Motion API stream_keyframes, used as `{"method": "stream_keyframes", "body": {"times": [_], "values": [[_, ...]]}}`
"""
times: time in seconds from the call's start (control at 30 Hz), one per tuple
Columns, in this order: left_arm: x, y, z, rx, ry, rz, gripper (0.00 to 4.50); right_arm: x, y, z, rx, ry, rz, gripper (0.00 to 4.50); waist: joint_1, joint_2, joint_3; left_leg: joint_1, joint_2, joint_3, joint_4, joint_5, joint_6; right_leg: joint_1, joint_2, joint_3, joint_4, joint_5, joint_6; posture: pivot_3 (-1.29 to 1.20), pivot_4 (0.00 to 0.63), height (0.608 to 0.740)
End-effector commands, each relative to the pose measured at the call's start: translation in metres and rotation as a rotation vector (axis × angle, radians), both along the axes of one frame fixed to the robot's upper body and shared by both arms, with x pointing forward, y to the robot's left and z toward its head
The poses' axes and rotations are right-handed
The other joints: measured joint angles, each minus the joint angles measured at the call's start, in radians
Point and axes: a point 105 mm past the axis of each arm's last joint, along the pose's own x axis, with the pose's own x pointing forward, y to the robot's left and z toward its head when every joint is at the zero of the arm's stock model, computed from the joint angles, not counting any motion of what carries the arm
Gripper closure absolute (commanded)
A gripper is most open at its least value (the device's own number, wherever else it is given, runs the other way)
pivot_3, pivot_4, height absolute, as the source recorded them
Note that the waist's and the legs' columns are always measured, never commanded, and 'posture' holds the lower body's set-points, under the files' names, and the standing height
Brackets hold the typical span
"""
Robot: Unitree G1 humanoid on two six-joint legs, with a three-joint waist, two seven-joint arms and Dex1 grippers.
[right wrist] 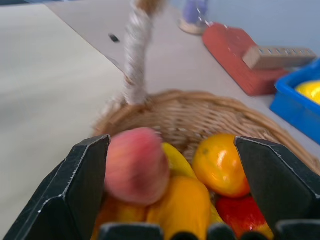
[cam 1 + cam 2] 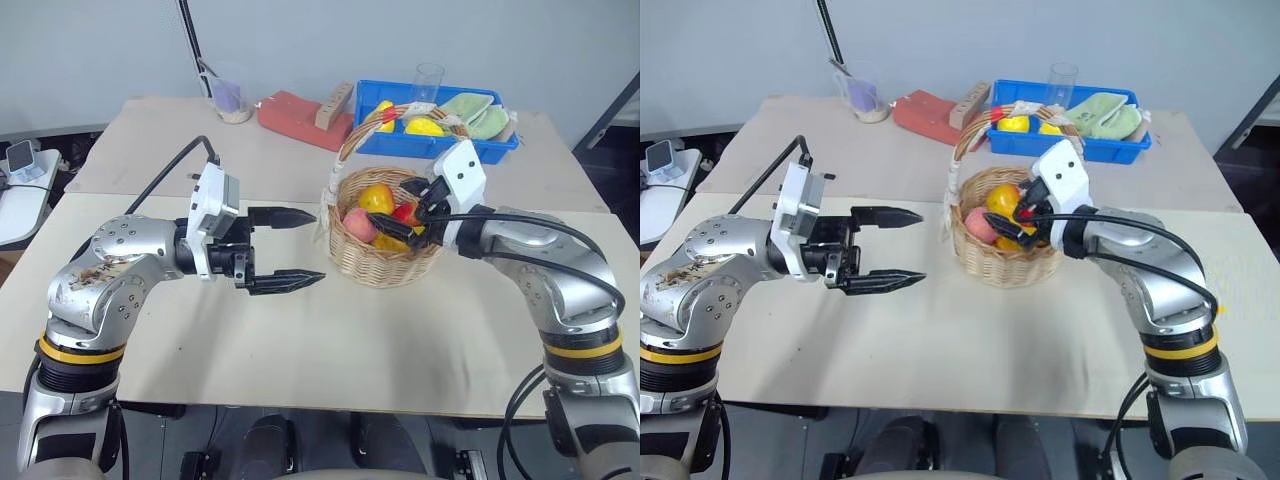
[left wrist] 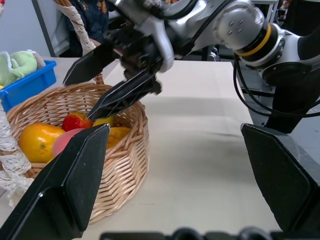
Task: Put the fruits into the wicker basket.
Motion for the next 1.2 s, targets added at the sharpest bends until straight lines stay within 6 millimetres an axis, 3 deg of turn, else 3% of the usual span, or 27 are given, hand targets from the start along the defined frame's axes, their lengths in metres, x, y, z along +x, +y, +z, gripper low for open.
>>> {"method": "stream_keyframes", "body": {"times": [0.03, 0.17, 0.33, 0.5, 0.63, 0.73, 0.87, 1.1, 1.17, 1.2], "values": [[-0.002, -0.002, 0.007, 0.0, -0.024, -0.009, 0.0, -0.03, -0.008, 0.015, 0.01, -0.005, 0.074, 0.03, 0.001, 0.0, 0.0, 0.0, 0.0, 0.0, 0.0, 0.0, 0.0, 0.0, 0.0, 0.0, 0.0, 0.0, 0.0, 0.0, 0.15, 0.692], [-0.002, -0.005, 0.006, 0.009, -0.023, -0.021, 0.0, -0.044, -0.041, 0.013, 0.005, 0.035, 0.001, 0.03, 0.006, 0.0, 0.0, 0.0, 0.0, 0.0, 0.0, 0.0, 0.0, 0.001, -0.001, 0.0, -0.001, 0.0, 0.0, 0.0, 0.15, 0.692], [0.0, -0.01, 0.006, 0.005, -0.022, -0.029, 0.0, -0.022, -0.091, 0.019, 0.005, -0.055, -0.28, 0.03, 0.001, 0.0, 0.0, 0.001, 0.0, 0.0, 0.0, 0.0, 0.0, 0.001, 0.0, 0.001, 0.0, 0.0, 0.0, 0.0, 0.15, 0.692], [0.004, -0.012, 0.007, 0.006, -0.023, -0.029, 0.0, 0.004, -0.094, 0.018, 0.036, -0.087, -0.31, 0.03, -0.014, 0.0, 0.0, 0.002, 0.0, 0.001, 0.0, 0.0, 0.0, 0.001, 0.001, 0.002, 0.0, 0.0, 0.0, 0.0, 0.15, 0.692], [0.005, -0.015, 0.011, -0.002, -0.034, -0.042, 0.0, 0.041, -0.099, 0.017, 0.095, -0.093, -0.354, 0.03, -0.019, 0.0, 0.0, 0.002, 0.0, 0.001, 0.0, 0.0, 0.0, 0.001, 0.001, 0.003, 0.0, 0.0, 0.0, 0.0, 0.15, 0.692], [0.004, -0.016, 0.011, -0.005, -0.035, -0.046, 0.0, 0.052, -0.099, 0.013, 0.142, -0.059, -0.351, 0.03, -0.013, 0.0, 0.0, 0.002, -0.001, 0.001, -0.001, 0.0, 0.0, 0.001, 0.001, 0.003, -0.001, 0.0, 0.0, 0.0, 0.15, 0.692], [0.002, -0.016, 0.011, -0.007, -0.036, -0.043, 0.0, 0.056, -0.097, 0.007, 0.179, -0.027, -0.333, 1.19, -0.008, 0.0, 0.0, 0.0, -0.001, 0.0, -0.001, 0.0, 0.0, 0.0, 0.0, 0.002, -0.001, 0.0, 0.0, 0.0, 0.15, 0.692], [0.003, -0.013, 0.011, -0.005, -0.039, -0.022, 0.0, 0.057, -0.092, 0.004, 0.193, -0.018, -0.31, 3.71, -0.013, 0.001, 0.0, 0.0, -0.001, 0.0, -0.001, 0.0, 0.0, 0.0, 0.0, 0.003, 0.0, 0.0, 0.0, 0.0, 0.15, 0.692], [0.003, -0.013, 0.011, -0.004, -0.041, -0.017, 0.0, 0.057, -0.092, 0.004, 0.192, -0.025, -0.315, 4.32, -0.013, 0.001, 0.0, 0.0, -0.001, 0.0, -0.001, 0.0, 0.0, 0.0, 0.001, 0.003, 0.0, 0.0, 0.0, 0.0, 0.15, 0.692], [0.004, -0.012, 0.01, -0.002, -0.043, -0.014, 0.0, 0.057, -0.092, 0.005, 0.194, -0.029, -0.315, 4.42, -0.013, 0.001, 0.0, 0.0, 0.0, 0.0, -0.001, 0.0, 0.0, 0.0, 0.001, 0.003, 0.0, 0.0, 0.0, 0.0, 0.15, 0.692]]}}
